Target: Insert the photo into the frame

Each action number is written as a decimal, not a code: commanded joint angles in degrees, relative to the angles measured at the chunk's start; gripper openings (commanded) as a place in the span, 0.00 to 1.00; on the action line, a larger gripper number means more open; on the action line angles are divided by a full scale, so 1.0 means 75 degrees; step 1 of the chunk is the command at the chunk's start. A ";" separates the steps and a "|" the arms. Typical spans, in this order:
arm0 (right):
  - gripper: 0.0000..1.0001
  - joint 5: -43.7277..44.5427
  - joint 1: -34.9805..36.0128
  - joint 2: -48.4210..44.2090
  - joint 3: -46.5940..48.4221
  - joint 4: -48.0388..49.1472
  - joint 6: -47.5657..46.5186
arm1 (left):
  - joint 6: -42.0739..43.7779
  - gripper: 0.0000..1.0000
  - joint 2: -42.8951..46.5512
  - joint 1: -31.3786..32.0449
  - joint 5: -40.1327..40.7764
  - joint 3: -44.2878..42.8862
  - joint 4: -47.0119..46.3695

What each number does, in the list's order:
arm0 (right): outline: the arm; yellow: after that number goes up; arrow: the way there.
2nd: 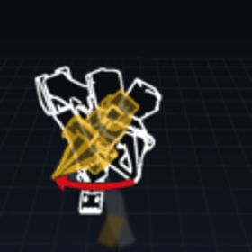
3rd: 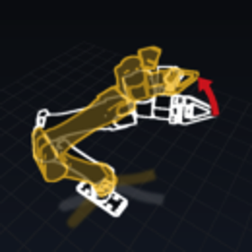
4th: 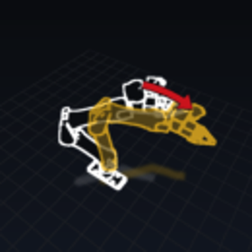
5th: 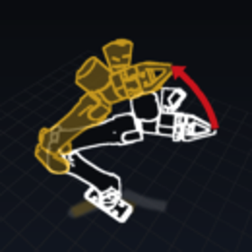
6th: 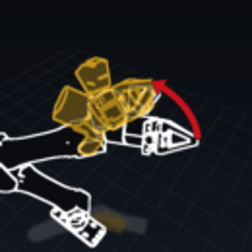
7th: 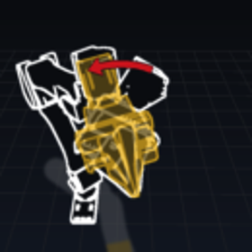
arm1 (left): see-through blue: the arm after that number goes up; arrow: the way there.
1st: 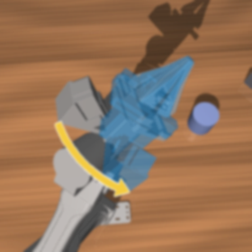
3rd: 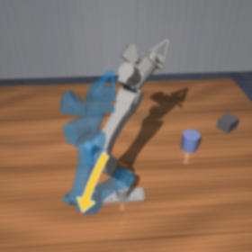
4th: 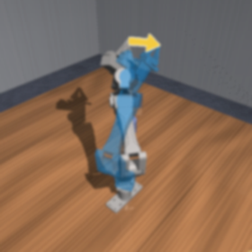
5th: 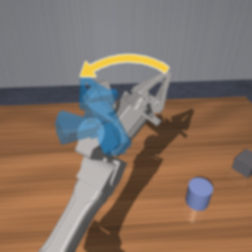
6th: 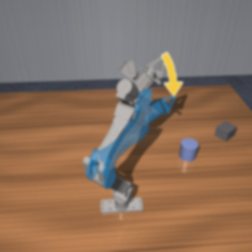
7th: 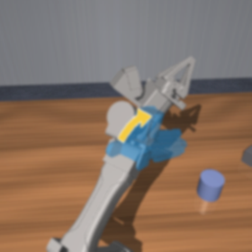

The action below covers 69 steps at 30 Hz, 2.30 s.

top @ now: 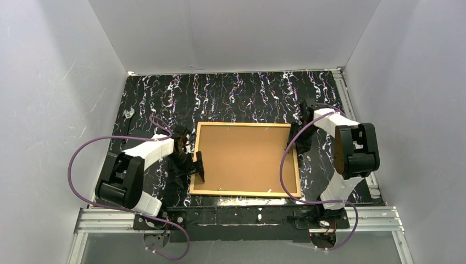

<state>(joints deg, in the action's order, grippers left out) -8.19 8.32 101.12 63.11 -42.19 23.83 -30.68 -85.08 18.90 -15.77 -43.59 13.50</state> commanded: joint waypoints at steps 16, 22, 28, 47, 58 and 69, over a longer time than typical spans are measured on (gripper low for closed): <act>0.09 0.1472 0.0442 -0.0384 0.0004 -0.0406 -0.0211 | 0.0071 0.95 -0.0049 0.0018 -0.0125 0.0210 0.0874; 0.14 0.1793 0.0684 -0.0475 0.0011 -0.0288 -0.0124 | 0.0103 0.95 -0.0010 0.0013 -0.0135 0.0199 0.0902; 0.63 0.0708 0.0671 -0.1150 -0.0139 -0.0061 -0.0139 | 0.0112 0.96 0.0305 0.0019 -0.0191 0.0158 0.0918; 0.79 -0.0095 0.0369 -0.2228 -0.1583 0.0196 0.0181 | 0.0604 0.95 0.0005 -0.0019 0.0847 -0.1671 0.1501; 0.72 -0.0258 0.0347 -0.1945 -0.1993 0.0526 0.0285 | 0.0746 0.83 -0.1135 -0.0020 0.1726 -0.2117 0.1080; 0.64 -0.0328 0.0350 -0.1709 -0.2064 0.0681 0.0280 | 0.1035 0.72 -0.1893 0.0012 0.1630 -0.2189 0.0638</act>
<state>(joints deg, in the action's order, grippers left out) -9.91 11.22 87.70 48.12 -37.98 25.61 -24.60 -97.32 18.87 -4.82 -59.64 12.47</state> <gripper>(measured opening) 0.647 0.730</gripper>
